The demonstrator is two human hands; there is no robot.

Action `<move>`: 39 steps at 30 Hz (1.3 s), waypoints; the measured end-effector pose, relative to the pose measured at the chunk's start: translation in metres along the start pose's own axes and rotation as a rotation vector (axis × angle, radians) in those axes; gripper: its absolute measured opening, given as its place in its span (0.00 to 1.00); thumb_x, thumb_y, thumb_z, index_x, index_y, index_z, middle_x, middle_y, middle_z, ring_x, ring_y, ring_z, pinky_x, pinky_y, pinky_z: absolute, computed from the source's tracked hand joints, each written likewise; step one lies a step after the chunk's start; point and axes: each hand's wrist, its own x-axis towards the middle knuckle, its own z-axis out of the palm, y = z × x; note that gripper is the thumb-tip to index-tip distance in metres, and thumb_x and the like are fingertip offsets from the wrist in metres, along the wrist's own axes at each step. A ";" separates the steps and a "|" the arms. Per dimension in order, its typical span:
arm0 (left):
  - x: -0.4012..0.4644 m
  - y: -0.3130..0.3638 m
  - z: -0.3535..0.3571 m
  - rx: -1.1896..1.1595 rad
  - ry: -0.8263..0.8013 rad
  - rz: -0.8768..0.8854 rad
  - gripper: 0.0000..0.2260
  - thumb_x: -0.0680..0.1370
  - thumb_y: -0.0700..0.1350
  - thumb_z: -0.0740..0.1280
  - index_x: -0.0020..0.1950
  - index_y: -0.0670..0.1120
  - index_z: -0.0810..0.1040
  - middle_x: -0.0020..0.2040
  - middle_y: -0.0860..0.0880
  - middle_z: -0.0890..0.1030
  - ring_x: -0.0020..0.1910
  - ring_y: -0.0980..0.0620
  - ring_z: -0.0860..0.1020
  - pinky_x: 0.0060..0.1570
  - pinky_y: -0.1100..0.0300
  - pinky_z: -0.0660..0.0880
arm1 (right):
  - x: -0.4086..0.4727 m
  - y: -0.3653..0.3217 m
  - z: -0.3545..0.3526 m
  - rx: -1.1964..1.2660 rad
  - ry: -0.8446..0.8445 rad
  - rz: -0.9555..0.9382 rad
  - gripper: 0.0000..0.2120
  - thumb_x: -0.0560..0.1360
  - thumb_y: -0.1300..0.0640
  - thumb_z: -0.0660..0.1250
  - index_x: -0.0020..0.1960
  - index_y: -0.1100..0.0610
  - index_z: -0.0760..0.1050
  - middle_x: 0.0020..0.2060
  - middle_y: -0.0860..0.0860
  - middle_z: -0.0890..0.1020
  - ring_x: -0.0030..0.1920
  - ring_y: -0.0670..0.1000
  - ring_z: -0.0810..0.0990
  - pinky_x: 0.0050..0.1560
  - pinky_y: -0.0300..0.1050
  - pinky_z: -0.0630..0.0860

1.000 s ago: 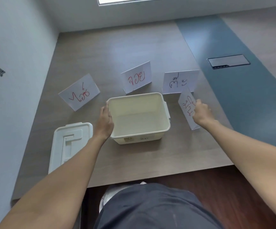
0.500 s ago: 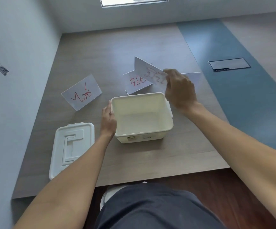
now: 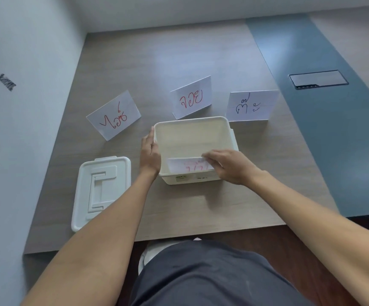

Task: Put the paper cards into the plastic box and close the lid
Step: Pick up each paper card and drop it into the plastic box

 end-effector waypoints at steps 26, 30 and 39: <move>0.007 -0.006 0.002 0.079 0.021 0.004 0.23 0.83 0.39 0.52 0.78 0.52 0.63 0.55 0.51 0.70 0.51 0.61 0.71 0.49 0.80 0.63 | 0.108 0.182 -0.079 -0.302 -0.015 0.588 0.31 0.76 0.58 0.68 0.76 0.55 0.61 0.75 0.60 0.59 0.73 0.63 0.60 0.71 0.56 0.55; 0.006 -0.006 0.003 0.069 0.006 -0.008 0.23 0.83 0.40 0.52 0.78 0.52 0.62 0.57 0.53 0.70 0.53 0.61 0.71 0.51 0.78 0.63 | 0.113 0.195 -0.082 -0.468 -0.183 0.622 0.30 0.77 0.57 0.68 0.75 0.56 0.60 0.71 0.62 0.66 0.70 0.64 0.66 0.69 0.57 0.58; 0.006 -0.005 0.004 0.050 0.001 -0.021 0.23 0.83 0.39 0.51 0.78 0.51 0.62 0.53 0.67 0.68 0.51 0.84 0.65 0.51 0.87 0.57 | 0.117 0.180 -0.083 -0.553 -0.190 0.561 0.14 0.76 0.69 0.61 0.60 0.60 0.75 0.58 0.61 0.76 0.58 0.64 0.77 0.56 0.53 0.69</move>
